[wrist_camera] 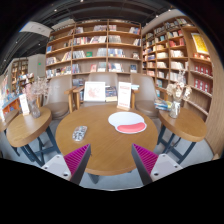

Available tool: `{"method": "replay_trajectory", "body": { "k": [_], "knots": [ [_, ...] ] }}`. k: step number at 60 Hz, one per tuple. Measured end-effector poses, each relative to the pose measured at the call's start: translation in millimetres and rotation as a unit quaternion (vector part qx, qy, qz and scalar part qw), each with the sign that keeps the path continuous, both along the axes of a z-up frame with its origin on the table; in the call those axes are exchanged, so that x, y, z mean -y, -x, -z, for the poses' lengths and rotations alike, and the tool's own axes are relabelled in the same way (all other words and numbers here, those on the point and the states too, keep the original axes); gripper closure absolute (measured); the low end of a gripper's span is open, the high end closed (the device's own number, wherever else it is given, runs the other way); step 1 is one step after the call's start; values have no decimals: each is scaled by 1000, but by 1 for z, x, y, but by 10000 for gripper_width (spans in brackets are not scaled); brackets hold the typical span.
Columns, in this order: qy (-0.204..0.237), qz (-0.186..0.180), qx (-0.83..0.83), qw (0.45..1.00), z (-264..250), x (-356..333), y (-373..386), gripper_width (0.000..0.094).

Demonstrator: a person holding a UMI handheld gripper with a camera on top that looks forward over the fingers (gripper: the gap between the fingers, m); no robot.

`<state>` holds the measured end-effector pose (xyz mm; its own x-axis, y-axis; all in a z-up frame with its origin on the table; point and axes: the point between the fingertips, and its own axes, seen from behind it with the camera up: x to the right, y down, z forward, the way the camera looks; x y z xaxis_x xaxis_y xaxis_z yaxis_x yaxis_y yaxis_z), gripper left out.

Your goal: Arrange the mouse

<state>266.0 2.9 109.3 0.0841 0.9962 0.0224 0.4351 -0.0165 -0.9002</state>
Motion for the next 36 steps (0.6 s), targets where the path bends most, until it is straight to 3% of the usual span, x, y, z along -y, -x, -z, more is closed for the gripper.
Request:
{"method": "replay_trajectory", "body": {
  "k": [11,17,23,36],
  "knots": [
    [19,-56,15,998,26,89,19,84],
    [17,-70,19,997,40,127,34,82],
    [14,-74,29,997,58,151,55,84],
    [12,-45,64,997,99,156,110,88]
  ]
}}
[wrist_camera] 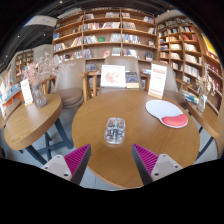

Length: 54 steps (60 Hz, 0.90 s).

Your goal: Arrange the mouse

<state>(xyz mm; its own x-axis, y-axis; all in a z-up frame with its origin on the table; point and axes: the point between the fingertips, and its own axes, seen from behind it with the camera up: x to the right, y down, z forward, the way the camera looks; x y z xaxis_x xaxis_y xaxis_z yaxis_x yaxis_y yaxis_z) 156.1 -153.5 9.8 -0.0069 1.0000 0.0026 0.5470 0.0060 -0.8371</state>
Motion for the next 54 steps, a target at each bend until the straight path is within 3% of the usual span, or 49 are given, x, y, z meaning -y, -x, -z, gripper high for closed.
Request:
{"method": "replay_trajectory", "body": {
  "k": [25,32,41,43,54],
  "knots": [
    [5,14,36,999,22,-5,90,80],
    [3,7,37,999,23,0,102,126],
    [1,-3,34,999,23,2,111,246],
    [-3,-5,32,999,23,1,113,472],
    [11,-26,25,999,3,2,117,487]
  ]
}}
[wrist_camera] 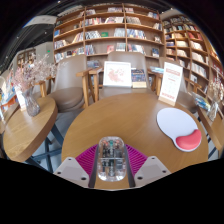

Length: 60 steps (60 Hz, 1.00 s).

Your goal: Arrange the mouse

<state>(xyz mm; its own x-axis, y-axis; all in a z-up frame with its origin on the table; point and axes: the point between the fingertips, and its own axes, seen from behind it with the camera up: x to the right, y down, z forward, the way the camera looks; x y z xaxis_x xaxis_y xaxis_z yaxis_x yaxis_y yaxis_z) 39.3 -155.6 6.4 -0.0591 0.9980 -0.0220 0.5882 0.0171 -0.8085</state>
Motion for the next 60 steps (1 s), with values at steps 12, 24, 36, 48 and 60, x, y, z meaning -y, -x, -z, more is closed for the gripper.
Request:
{"method": "replay_trajectory", "body": {
  "k": [12,24,36,48,60],
  "knots": [
    [-6,-4,-42,999,-74,-67,36,487],
    [-61,46,-52,996,-80,-196,93,487],
    [-26,81,-9,996,-21,-274,114,489],
    [-28,74,1,997,11,-299,127,481],
    [-22,83,-10,996,7,-307,127,130]
  ]
}}
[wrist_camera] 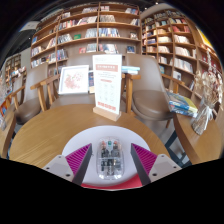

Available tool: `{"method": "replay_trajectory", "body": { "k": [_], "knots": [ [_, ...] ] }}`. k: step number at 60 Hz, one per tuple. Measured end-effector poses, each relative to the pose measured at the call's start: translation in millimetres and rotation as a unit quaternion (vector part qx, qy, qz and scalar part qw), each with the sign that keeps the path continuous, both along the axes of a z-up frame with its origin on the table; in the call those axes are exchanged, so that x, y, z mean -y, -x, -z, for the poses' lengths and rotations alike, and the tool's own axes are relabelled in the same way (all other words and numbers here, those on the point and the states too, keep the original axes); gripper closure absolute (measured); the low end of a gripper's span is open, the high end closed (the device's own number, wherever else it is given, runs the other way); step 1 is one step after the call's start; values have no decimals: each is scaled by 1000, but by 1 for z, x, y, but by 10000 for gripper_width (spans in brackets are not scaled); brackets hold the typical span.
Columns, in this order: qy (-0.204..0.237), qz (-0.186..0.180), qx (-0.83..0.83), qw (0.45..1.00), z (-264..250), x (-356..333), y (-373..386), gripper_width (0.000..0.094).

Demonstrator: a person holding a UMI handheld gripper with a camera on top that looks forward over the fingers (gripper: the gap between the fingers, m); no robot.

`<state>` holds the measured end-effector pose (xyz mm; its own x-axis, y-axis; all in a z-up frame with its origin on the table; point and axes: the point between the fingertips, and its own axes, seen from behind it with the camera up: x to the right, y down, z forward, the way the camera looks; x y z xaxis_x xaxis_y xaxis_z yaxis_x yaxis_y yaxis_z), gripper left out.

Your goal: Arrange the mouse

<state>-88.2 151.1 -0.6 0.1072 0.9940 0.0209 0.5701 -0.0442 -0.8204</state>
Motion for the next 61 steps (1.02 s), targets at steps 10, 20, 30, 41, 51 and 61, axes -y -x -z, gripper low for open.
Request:
{"method": "replay_trajectory", "body": {
  "k": [10,20,30,41,51,61],
  "knots": [
    [17,30,-19,999,-52,9,-53,85],
    [31,26,-67,997,-119,40,-157,84],
    [-30,37,-79,996,-150,50,-267,87],
    [-32,56,-87,994,-151,58,-357,82],
    [-34,40,-81,995,-140,73,-392,83],
    [-2,10,-71,997,-131,106,-406,84]
  ]
}}
